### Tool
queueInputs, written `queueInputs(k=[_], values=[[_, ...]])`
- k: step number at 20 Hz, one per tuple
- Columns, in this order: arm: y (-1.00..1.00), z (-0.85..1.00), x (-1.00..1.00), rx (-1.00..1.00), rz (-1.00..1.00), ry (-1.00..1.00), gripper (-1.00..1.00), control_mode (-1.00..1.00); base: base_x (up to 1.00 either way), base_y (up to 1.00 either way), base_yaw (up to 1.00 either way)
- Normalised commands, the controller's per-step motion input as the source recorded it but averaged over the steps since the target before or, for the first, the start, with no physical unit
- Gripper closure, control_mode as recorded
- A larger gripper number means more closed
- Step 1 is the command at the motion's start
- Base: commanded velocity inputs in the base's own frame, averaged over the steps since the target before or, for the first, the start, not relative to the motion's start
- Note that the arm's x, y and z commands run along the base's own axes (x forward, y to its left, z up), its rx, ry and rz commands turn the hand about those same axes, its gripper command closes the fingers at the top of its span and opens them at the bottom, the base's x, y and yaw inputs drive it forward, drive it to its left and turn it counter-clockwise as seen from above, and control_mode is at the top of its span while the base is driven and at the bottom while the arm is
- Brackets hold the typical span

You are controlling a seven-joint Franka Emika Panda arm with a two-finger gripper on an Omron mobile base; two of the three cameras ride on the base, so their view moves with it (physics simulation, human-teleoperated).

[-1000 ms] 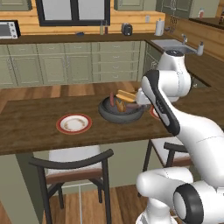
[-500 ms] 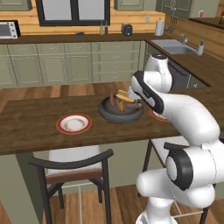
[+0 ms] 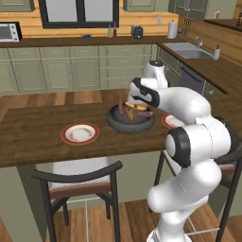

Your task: Place one bun and one sausage from the bowl on each plate.

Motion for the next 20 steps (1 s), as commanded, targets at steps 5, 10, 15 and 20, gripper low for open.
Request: queueInputs(k=[5,10,15,20], values=[[0.02,-0.22,0.84,0.0,0.0,0.0,-1.0,-1.0,0.0,0.0,0.0],[0.01,-0.65,0.56,0.0,0.0,0.0,-1.0,-1.0,0.0,0.0,0.0],[0.54,-0.83,0.75,0.0,-0.05,0.0,-1.0,-1.0,0.0,0.0,0.0],[-0.02,-0.3,0.1,-0.02,0.0,0.03,-1.0,-1.0,0.0,0.0,0.0]])
